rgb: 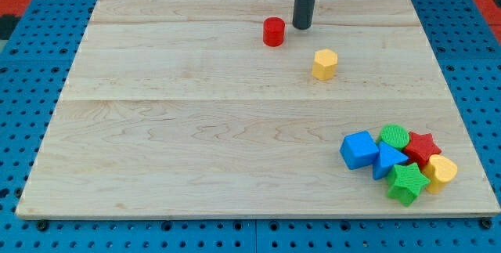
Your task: Move yourself to the center right of the board
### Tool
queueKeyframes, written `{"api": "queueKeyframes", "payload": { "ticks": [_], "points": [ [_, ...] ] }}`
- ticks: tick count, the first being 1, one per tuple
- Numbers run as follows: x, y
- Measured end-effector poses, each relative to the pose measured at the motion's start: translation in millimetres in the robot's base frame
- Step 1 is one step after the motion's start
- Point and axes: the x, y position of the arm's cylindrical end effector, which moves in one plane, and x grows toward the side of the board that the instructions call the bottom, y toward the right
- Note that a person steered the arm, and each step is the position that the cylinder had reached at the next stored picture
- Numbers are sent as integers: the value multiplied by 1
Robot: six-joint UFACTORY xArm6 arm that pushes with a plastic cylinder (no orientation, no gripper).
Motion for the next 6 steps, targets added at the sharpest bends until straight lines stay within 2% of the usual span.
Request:
{"api": "queueKeyframes", "payload": {
  "ticks": [1, 2, 3, 4, 5, 6],
  "points": [
    [28, -57],
    [76, -67],
    [61, -37],
    [51, 22],
    [61, 82],
    [98, 140]
  ]
}}
